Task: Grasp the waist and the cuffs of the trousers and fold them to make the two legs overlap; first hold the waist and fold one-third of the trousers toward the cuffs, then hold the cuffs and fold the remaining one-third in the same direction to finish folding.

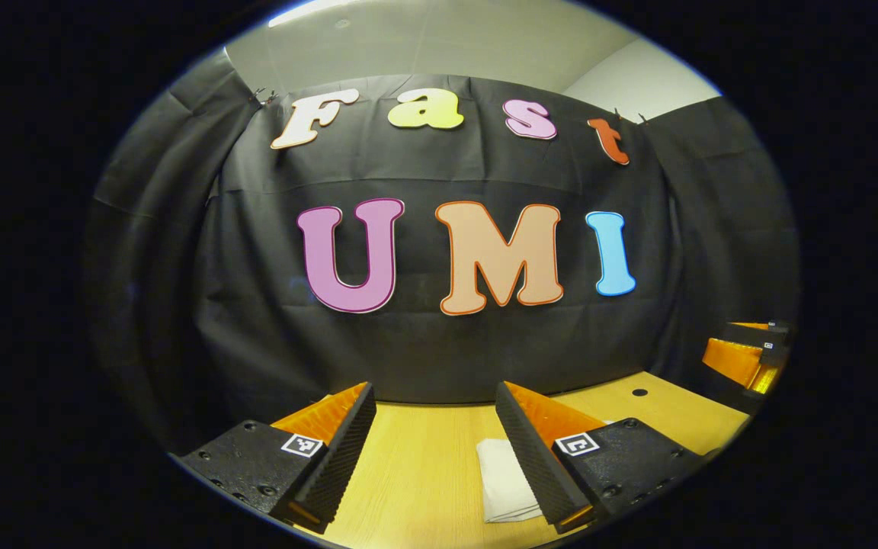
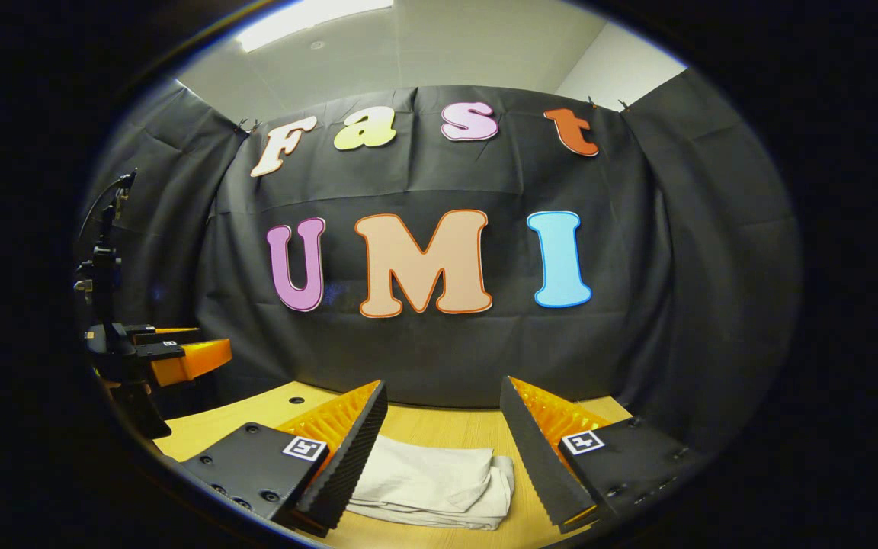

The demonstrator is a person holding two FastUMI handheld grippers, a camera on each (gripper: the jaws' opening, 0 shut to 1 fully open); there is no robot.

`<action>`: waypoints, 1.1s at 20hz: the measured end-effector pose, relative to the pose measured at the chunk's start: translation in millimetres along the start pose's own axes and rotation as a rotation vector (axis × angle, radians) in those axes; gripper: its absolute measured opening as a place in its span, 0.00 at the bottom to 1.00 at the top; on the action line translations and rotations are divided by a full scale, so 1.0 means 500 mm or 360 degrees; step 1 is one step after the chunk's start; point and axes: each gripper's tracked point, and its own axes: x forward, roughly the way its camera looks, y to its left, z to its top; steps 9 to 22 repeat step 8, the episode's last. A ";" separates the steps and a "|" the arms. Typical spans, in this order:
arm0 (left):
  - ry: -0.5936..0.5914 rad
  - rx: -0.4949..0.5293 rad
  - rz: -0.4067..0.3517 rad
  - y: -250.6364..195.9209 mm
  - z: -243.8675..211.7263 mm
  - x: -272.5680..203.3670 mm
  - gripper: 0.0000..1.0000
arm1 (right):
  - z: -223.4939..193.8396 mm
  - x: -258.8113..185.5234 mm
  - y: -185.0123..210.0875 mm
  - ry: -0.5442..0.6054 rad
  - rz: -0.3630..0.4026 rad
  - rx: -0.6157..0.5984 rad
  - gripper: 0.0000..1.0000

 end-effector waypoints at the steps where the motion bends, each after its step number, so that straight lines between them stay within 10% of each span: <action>1: 0.0003 -0.0002 0.0000 0.000 -0.002 -0.001 0.94 | 0.002 0.001 -0.001 -0.0003 -0.0001 -0.0002 0.96; 22: -0.0013 0.0003 0.0012 0.000 0.006 -0.004 0.95 | 0.007 -0.004 -0.004 -0.0022 -0.0005 -0.0025 0.96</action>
